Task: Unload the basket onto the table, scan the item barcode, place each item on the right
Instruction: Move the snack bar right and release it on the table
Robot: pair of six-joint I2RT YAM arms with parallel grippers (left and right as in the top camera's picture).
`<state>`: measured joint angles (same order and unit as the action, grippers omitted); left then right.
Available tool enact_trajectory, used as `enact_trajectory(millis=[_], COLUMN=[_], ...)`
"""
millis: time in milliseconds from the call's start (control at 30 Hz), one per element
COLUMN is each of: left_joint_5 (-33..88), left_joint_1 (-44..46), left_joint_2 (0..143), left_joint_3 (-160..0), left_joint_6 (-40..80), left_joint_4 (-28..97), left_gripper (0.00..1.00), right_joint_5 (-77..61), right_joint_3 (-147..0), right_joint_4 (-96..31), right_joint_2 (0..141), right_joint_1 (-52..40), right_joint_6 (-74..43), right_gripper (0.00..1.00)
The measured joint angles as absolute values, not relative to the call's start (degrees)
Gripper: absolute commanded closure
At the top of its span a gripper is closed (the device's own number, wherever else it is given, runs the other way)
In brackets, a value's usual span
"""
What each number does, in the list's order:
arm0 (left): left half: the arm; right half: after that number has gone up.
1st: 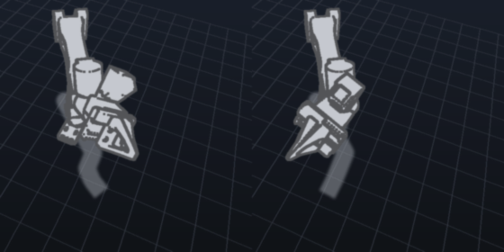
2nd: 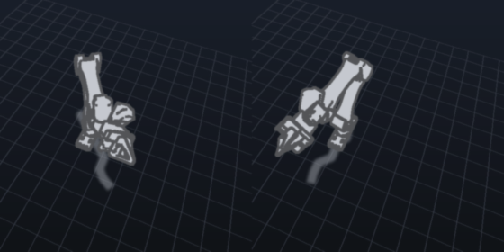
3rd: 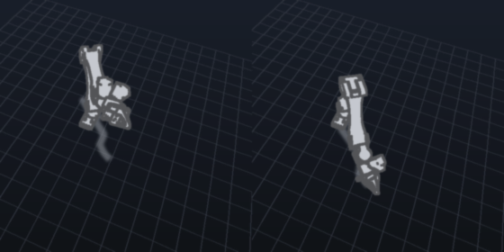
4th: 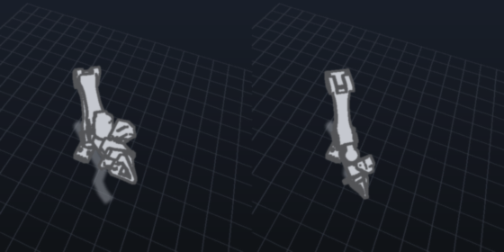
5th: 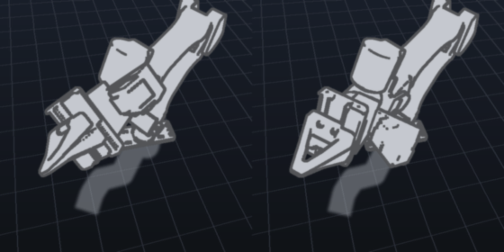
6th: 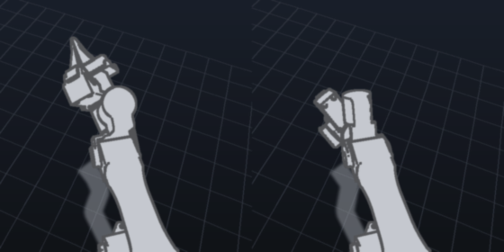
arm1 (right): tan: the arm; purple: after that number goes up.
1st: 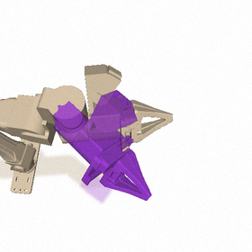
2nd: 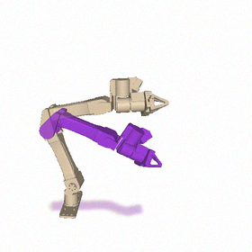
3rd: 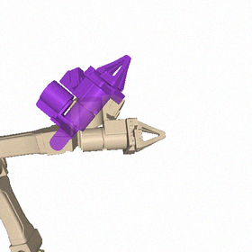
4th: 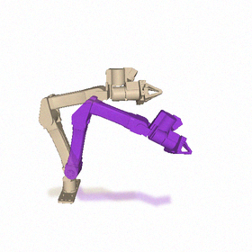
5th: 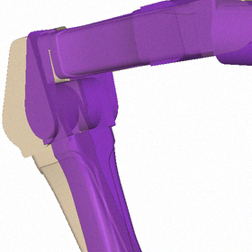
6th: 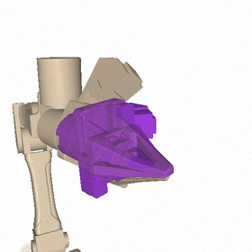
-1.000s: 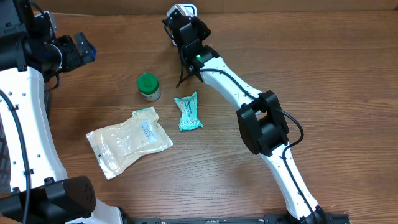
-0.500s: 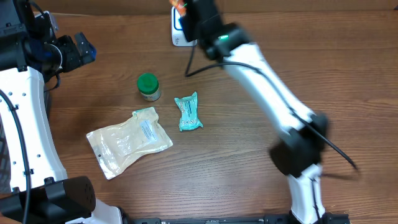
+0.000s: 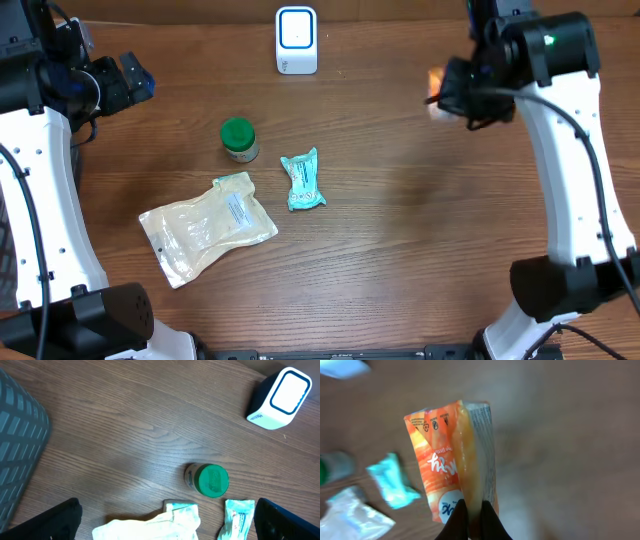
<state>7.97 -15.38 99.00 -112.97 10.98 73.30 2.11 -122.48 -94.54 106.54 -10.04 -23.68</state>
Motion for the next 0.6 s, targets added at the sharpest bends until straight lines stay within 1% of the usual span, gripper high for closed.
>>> enact_trajectory(millis=[100,333,600], left_joint_5=[8.0,8.0,8.0], left_joint_1=[-15.4,-15.4,-15.4], left_joint_2=[99.0,99.0,99.0], left_joint_3=[-113.0,-113.0,-113.0], left_joint_6=[11.0,11.0,11.0], left_joint_4=[73.3,73.3,73.3], left_gripper=[0.0,0.0,0.01], right_joint_5=[1.7,-3.0,-7.7], right_joint_3=[-116.0,-98.2,-87.9], right_joint_4=[-93.0,-82.4,-73.5], right_joint_2=[107.4,107.9,107.9], right_joint_1=[-7.2,-0.8,4.6], right_joint_6=[-24.2,-23.1,-20.9], right_gripper=[0.96,0.96,0.96])
